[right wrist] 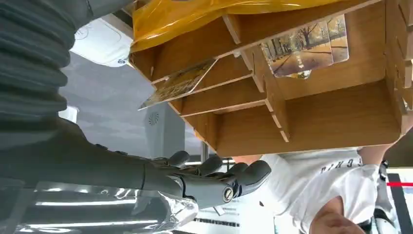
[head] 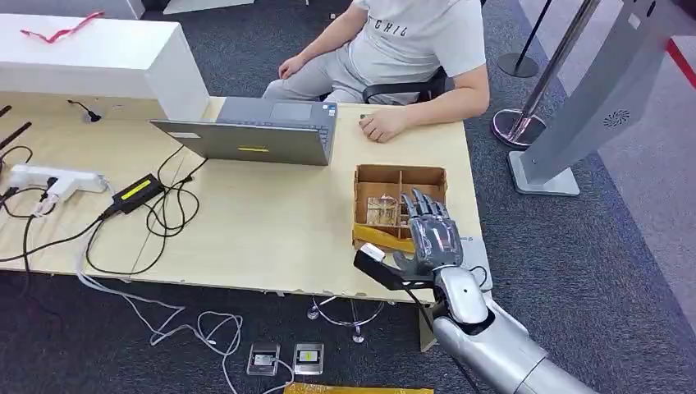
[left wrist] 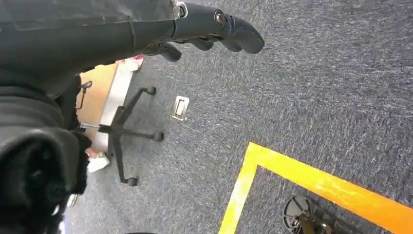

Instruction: Pass the card to the sensor for recognition and then transmit it.

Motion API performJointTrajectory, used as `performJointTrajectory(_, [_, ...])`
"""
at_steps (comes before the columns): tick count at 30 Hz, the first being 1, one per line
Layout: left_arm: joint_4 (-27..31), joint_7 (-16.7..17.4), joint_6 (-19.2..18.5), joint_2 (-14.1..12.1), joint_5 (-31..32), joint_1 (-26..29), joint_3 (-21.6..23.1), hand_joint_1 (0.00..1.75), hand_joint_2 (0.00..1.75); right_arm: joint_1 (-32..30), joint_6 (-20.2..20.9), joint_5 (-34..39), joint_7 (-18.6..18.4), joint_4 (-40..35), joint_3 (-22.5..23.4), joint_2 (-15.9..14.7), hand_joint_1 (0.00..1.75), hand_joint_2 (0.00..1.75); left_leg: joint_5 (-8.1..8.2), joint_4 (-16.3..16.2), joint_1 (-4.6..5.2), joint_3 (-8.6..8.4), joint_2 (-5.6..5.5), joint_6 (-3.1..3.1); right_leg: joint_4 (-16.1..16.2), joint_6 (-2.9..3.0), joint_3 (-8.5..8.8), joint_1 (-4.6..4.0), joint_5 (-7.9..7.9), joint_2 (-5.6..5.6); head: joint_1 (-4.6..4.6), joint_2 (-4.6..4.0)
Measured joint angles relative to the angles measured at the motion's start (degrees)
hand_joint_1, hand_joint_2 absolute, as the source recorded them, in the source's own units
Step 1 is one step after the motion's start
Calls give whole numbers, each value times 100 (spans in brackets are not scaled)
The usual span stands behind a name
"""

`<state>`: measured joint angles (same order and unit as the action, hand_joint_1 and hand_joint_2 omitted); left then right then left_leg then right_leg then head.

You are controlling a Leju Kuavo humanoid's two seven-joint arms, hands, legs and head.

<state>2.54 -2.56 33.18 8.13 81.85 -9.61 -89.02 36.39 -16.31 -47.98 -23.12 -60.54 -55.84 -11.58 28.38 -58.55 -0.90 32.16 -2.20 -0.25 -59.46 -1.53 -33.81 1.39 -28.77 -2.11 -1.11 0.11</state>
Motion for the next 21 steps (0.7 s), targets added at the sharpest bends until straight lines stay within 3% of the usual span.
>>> performJointTrajectory(1, [0, 2, 0, 0, 4, 0, -2, 0, 0, -1, 4, 2, 0, 15, 0, 0, 0, 175, 0, 0, 0, 0, 0, 0, 0, 0, 0, 0, 0, 0, 0, 2])
performJointTrajectory(2, [0, 2, 0, 0, 11, 0, -2, 0, 0, -2, 4, 2, 0, 33, 0, 2, 61, 175, 0, 0, 0, 0, 1, 0, 0, 0, 0, 0, 0, -1, 0, 2])
performJointTrajectory(3, [0, 2, 2, -2, 13, 0, -2, 0, 0, -2, 7, 4, 0, 46, 0, 2, 152, 175, 0, 0, 0, 0, 0, 0, 0, 0, 0, 0, 0, -1, 0, 0])
performJointTrajectory(8, [0, 2, 28, -2, 52, -1, -2, 0, 0, -3, 24, 9, 24, 105, 0, 2, 152, 175, 0, 0, 0, 0, 0, 0, 0, 0, 0, 0, 0, -1, 0, 0])
performJointTrajectory(9, [0, 2, 37, -2, 55, -1, -2, 0, 0, -3, 24, 9, 33, 116, 0, 2, 164, 175, 0, 0, 0, 0, 0, 0, 0, 0, 0, 0, 0, -1, 0, 0])
performJointTrajectory(11, [0, 2, 42, -2, 61, 0, -4, 0, 0, -3, 26, 9, 35, 144, 0, 13, 171, 175, 0, 0, 0, 0, 1, 0, 0, 0, 0, 0, 0, -1, 0, 0])
performJointTrajectory(21, [0, -2, -7, -15, 168, 0, -4, 0, 0, -72, -35, 0, 15, 266, 22, 15, 173, 175, 0, 0, 0, -1, 1, 0, 0, 0, -1, 0, 0, -2, 2, 0])
